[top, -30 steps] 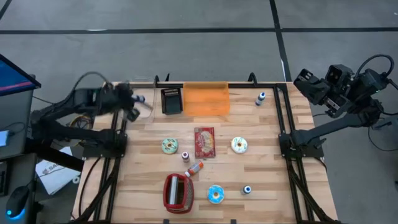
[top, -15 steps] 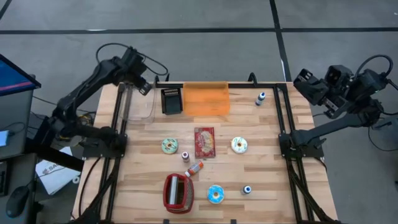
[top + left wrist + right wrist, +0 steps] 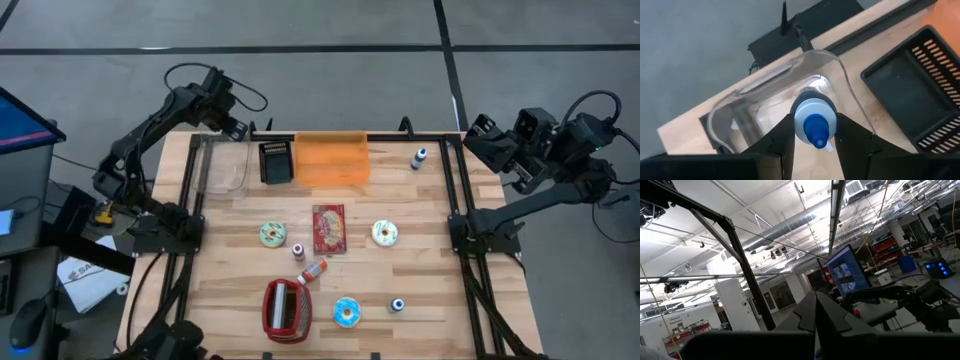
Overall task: Pick & Place Food Item
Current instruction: Put the bottom left blue food coloring bottle into the transparent bin, then put the top blue food coloring bottle into the transparent bin
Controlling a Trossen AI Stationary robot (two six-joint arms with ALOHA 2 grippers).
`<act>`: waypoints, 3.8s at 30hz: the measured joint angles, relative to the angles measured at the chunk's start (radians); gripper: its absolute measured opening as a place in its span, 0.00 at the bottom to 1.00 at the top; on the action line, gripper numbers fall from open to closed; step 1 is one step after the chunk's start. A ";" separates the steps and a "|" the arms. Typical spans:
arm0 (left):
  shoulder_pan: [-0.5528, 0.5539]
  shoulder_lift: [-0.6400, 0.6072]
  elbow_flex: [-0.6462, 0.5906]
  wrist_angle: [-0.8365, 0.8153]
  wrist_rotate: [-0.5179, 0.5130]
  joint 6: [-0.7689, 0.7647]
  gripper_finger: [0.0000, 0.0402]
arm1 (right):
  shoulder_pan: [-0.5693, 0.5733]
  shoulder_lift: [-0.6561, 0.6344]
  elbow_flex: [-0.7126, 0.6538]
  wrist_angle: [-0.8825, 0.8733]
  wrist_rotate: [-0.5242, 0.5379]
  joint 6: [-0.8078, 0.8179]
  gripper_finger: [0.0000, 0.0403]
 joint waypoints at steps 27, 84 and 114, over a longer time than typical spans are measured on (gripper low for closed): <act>0.000 -0.102 -0.319 0.276 -0.004 -0.199 0.26 | -0.001 0.035 0.000 -0.013 0.001 0.009 0.00; -0.019 -0.053 -0.350 0.238 -0.022 -0.100 0.37 | 0.000 0.048 0.000 -0.012 -0.003 0.035 0.00; -0.032 -0.366 -0.351 0.249 0.053 -0.045 0.45 | 0.000 0.047 0.000 -0.014 -0.004 0.035 0.00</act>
